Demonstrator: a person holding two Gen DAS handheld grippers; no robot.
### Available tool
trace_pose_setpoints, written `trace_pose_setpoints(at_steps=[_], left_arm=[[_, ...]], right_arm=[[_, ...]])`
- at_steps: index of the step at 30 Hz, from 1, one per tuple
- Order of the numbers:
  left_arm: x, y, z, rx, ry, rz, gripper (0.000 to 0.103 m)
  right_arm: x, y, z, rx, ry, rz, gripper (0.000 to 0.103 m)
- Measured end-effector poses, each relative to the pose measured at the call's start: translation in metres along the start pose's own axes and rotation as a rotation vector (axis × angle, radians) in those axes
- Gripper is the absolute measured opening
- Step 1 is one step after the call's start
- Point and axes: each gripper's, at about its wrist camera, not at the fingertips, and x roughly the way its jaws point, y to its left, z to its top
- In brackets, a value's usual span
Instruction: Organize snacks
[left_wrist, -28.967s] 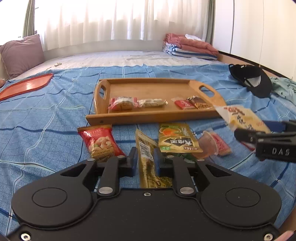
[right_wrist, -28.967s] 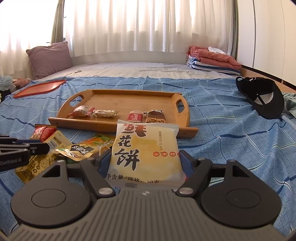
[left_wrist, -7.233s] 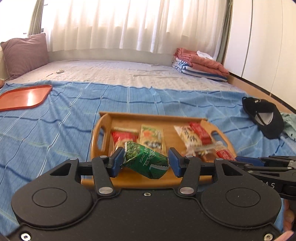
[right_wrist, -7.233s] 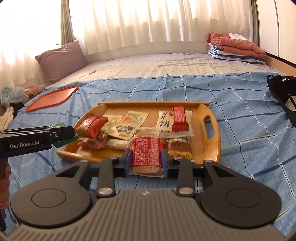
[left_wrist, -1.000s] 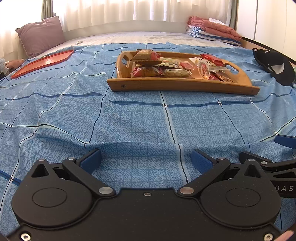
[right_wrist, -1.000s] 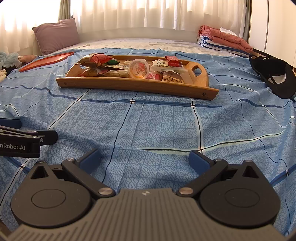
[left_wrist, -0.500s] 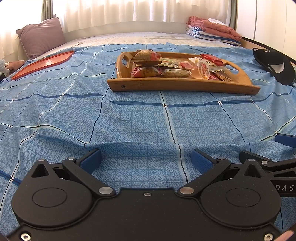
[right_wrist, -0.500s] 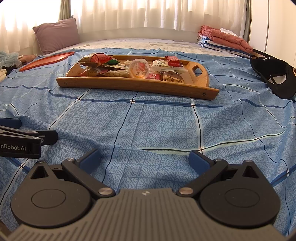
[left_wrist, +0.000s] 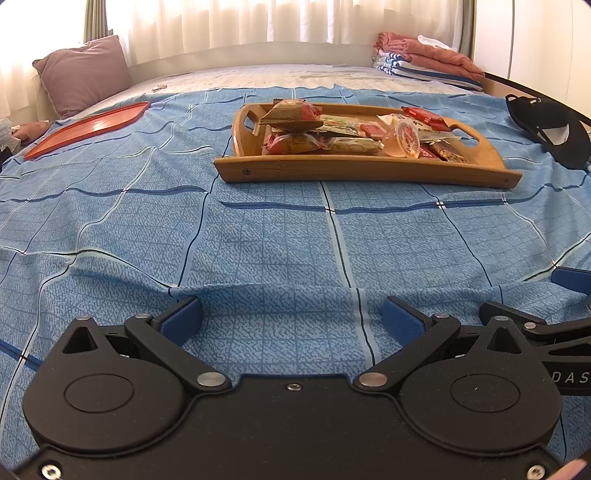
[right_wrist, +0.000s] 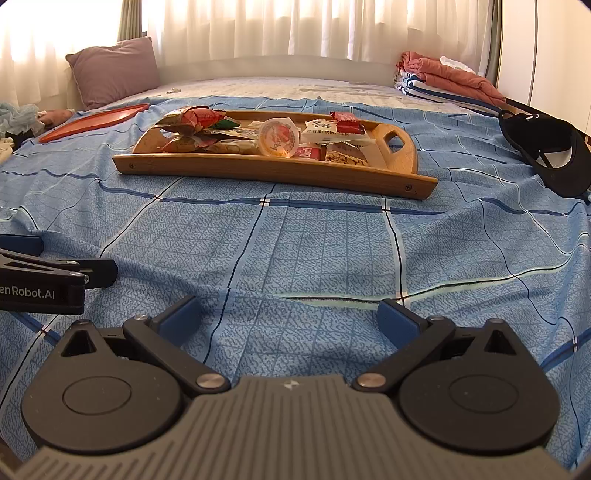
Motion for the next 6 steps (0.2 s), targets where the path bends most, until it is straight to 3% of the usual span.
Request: trace_pose_setpoints(at_steps=[6], left_arm=[[0.0019,0.0003,0.0004,-0.003,-0.003,0.007,0.103]], right_arm=[[-0.0001,-0.0002,0.0000,-0.001,-0.001,0.001,0.103]])
